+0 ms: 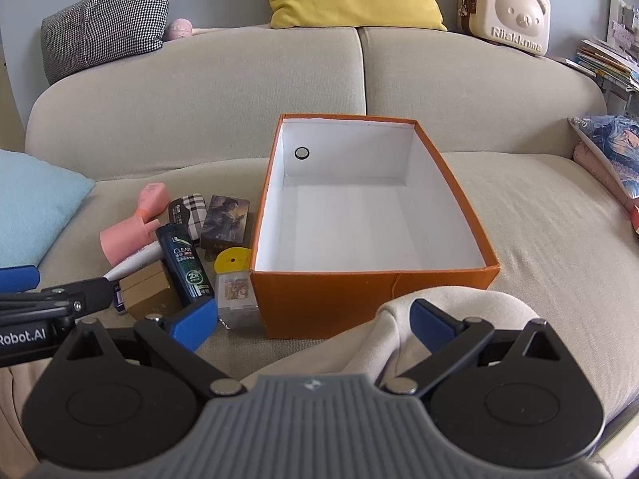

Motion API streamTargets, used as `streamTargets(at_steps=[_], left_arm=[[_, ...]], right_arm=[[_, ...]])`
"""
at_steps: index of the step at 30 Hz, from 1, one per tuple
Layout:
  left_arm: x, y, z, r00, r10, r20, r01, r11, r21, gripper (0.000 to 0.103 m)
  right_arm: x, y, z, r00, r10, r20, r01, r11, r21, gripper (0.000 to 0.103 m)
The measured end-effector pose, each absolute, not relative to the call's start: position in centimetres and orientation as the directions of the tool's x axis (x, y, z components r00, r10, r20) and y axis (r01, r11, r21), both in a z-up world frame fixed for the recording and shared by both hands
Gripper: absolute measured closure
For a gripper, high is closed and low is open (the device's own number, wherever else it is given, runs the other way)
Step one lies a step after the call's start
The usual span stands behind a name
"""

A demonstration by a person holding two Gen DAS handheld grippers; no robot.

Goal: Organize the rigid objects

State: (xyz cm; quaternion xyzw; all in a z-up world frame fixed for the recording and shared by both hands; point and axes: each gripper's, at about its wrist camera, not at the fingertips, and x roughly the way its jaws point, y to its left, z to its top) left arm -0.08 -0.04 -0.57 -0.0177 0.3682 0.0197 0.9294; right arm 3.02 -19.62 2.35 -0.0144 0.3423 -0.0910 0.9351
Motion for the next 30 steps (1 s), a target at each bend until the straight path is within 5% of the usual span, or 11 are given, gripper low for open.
streamTargets(at_steps=[30], left_arm=[[0.15,0.68,-1.01,0.717,0.045,-0.695,-0.088,0.996,-0.026,0.003]], right_arm=[[3.70,-19.31,2.01,0.749,-0.195,-0.633,0.179,0.980,-0.091,0.001]])
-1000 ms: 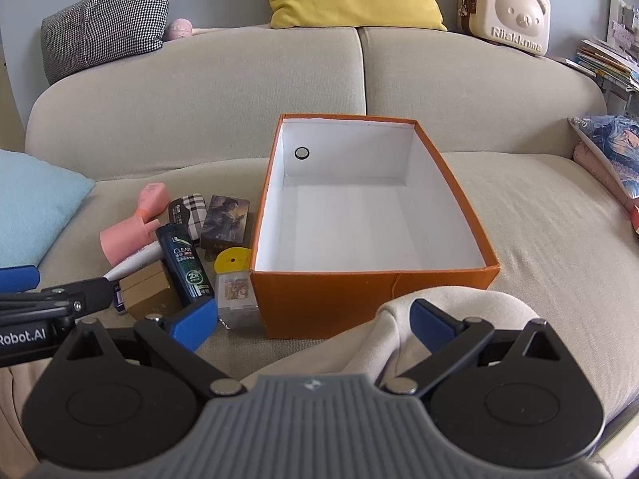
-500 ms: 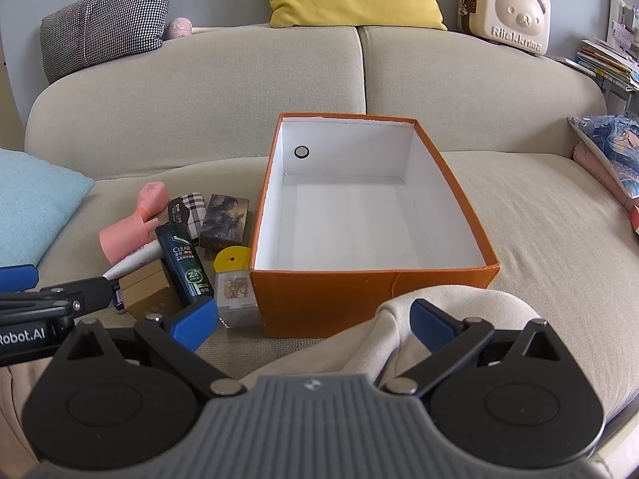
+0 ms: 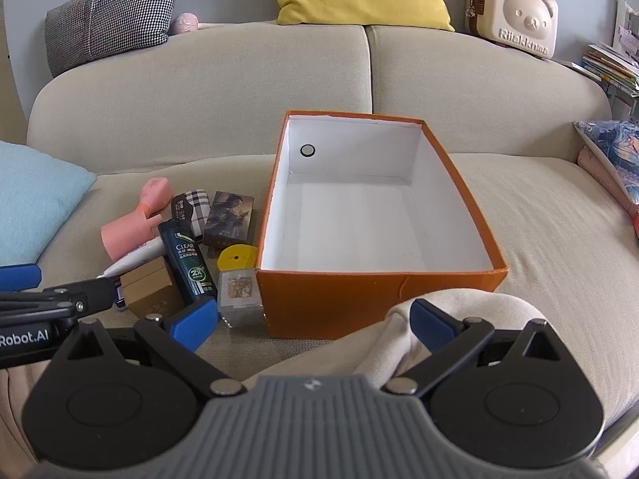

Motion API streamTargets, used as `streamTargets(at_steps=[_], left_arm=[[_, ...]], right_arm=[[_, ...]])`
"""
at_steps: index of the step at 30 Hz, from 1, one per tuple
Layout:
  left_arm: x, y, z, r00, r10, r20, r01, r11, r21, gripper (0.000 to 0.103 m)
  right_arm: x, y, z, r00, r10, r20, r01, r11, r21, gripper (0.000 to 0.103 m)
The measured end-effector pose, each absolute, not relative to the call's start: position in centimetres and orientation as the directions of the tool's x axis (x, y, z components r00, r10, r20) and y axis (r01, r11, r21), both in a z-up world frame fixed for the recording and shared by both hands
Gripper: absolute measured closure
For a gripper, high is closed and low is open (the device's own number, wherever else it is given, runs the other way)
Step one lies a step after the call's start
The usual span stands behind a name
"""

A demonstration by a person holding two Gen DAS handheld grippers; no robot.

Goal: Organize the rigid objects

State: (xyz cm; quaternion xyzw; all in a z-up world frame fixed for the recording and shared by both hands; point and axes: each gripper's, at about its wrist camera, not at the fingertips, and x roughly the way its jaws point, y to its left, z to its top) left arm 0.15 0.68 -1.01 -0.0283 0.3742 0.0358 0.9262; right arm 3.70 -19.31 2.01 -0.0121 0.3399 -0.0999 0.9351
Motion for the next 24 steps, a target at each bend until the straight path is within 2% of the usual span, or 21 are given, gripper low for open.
streamTargets(at_steps=[5,7,10,12,13,18,20,24], left_arm=[[0.8,1.8,-1.2,0.709,0.034,-0.705,-0.081,0.996,-0.034,0.015],[1.2,2.6,-1.3,0.697,0.018,-0.717,-0.085,0.995,-0.057,0.026],[1.9,3.8,-1.6,0.684,-0.001,-0.729,-0.079,0.994,-0.076,0.032],[2.4,4.6,-1.9,0.676,-0.033,-0.736,-0.059,0.993,-0.098,0.035],[2.7,4.8,-2.0,0.671,-0.049,-0.740,-0.045,0.993,-0.108,0.039],[4.4,5.9,-2.9,0.640,-0.082,-0.764,-0.037,0.990,-0.137,0.046],[5.2,6.1,-3.3,0.629,-0.099,-0.771,-0.011,0.991,-0.136,0.046],[6.8,5.9,-4.4,0.598,-0.111,-0.794,0.092,0.993,-0.069,0.039]], right_arm=[[4.8,-18.6,2.5,0.779,-0.174,-0.602,0.144,0.985,-0.099,0.003],[5.6,-17.9,2.7,0.794,-0.148,-0.590,0.102,0.989,-0.111,0.005],[7.3,-17.0,2.7,0.788,-0.062,-0.613,0.016,0.997,-0.080,0.019],[8.5,-16.5,2.3,0.773,0.000,-0.634,-0.031,0.999,-0.039,0.033],[9.1,-16.2,2.1,0.763,0.023,-0.646,-0.049,0.999,-0.021,0.036],[12.2,-14.8,0.9,0.716,0.109,-0.690,-0.128,0.992,0.024,0.072],[13.4,-14.5,0.2,0.690,0.132,-0.712,-0.141,0.989,0.046,0.080],[15.2,-14.2,-1.4,0.648,0.119,-0.753,-0.139,0.990,0.037,0.084]])
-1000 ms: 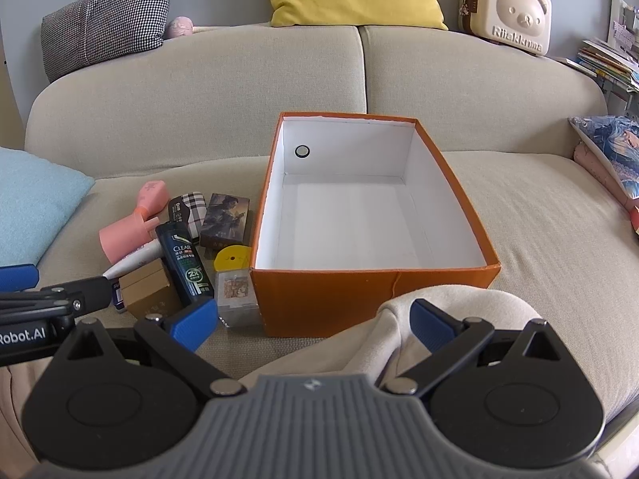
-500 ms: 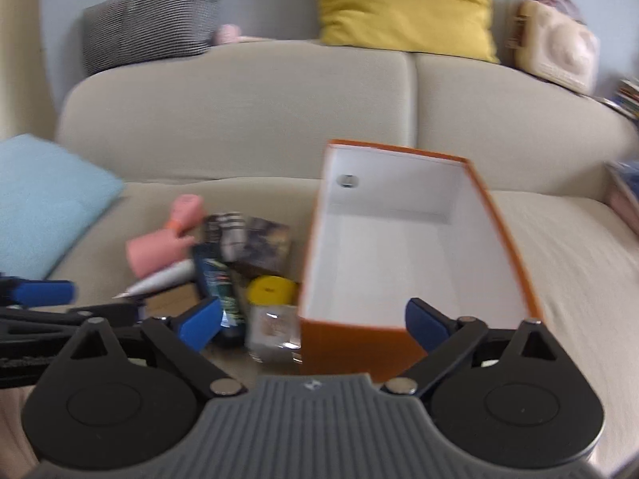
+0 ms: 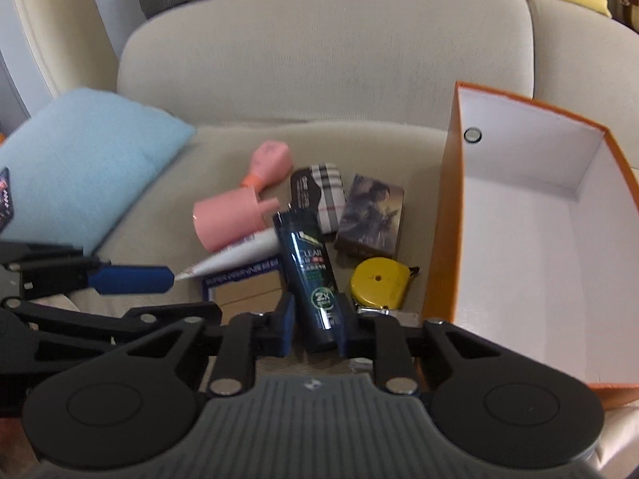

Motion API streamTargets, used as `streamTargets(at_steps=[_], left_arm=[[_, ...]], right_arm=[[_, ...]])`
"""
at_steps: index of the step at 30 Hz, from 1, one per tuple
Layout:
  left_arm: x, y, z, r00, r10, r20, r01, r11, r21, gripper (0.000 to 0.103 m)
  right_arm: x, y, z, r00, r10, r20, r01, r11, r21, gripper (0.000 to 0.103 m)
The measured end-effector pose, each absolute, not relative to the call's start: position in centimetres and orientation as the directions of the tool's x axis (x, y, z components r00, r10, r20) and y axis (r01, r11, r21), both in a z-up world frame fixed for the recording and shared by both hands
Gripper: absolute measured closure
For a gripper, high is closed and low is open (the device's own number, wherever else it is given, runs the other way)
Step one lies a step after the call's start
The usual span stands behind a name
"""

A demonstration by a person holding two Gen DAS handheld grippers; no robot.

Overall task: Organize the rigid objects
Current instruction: 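Grasp the brown cardboard box with the left gripper while the right gripper grasps the clear cube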

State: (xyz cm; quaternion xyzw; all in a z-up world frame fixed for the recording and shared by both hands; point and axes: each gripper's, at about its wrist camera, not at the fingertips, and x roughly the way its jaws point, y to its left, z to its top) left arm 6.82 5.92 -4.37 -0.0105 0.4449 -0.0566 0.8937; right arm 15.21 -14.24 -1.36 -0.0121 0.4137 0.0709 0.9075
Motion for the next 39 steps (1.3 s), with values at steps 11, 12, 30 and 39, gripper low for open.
streamTargets(at_steps=[11,12,30,39], left_arm=[[10.5,4.6,-8.5,0.488,-0.101,-0.867,0.347,0.934,0.086,0.027],[10.8,4.4,-8.9,0.482,-0.092,-0.871,0.355,0.930,0.099,0.028],[10.2,3.3,-10.9,0.457,-0.055,-0.888,0.158,0.987,0.020,0.049],[9.5,3.2,-9.8,0.472,-0.049,-0.880,0.077,0.997,-0.015,0.050]], right_arm=[[17.7,-14.9,-3.6,0.591,0.141,-0.794,-0.144,0.987,0.068,0.086],[17.8,-14.8,-3.7,0.589,0.141,-0.796,-0.149,0.987,0.065,0.086],[18.4,-14.0,-3.4,0.547,0.083,-0.833,-0.291,0.952,-0.096,0.082],[18.6,-13.4,-3.2,0.481,0.025,-0.876,-0.529,0.805,-0.268,0.071]])
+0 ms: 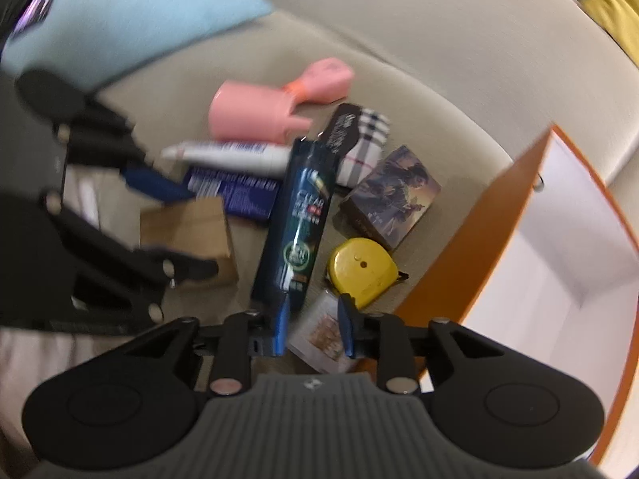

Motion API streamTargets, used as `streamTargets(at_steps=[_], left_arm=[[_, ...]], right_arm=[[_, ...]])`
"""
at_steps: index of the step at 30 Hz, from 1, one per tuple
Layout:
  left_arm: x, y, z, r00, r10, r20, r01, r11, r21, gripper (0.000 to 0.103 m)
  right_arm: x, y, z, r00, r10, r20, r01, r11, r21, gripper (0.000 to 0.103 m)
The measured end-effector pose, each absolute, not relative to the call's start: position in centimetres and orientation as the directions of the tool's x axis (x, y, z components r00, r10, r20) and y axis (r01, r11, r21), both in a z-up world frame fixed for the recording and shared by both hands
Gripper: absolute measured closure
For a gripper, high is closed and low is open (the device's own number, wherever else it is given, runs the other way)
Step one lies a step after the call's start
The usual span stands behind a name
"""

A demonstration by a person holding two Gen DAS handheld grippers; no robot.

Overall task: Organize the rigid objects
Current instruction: 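Grasp the brown cardboard box with the left gripper while the right gripper grasps the clear cube, then carry the brown box and clear cube into the orange box with both grippers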

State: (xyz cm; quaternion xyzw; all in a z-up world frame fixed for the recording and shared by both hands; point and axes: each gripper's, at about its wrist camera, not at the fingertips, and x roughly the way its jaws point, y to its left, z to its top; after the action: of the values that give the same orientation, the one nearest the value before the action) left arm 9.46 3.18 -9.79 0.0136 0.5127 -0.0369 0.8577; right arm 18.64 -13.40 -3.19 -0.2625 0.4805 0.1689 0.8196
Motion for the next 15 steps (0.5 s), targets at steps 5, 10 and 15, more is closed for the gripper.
streamTargets(at_steps=[5,10,15], left_arm=[[9.6,2.9,-10.8,0.470,-0.003,-0.883,0.077,0.996,0.038,0.050],[9.8,3.3,-11.4,0.460,-0.019,-0.888,0.071,0.997,0.015,0.050],[10.5,3.8,-11.9,0.420,-0.045,-0.907,0.060,0.998,-0.022,0.049]], right_arm=[[18.7,-13.0,-4.1,0.434,-0.028,-0.900,-0.657,0.674,-0.337,0.057],[19.0,-12.5,-5.0,0.407,-0.090,-0.909,-0.748,0.538,-0.388,0.041],[19.7,-12.0,-6.1,0.361,-0.134,-0.923,-0.815,0.436,-0.382,0.037]])
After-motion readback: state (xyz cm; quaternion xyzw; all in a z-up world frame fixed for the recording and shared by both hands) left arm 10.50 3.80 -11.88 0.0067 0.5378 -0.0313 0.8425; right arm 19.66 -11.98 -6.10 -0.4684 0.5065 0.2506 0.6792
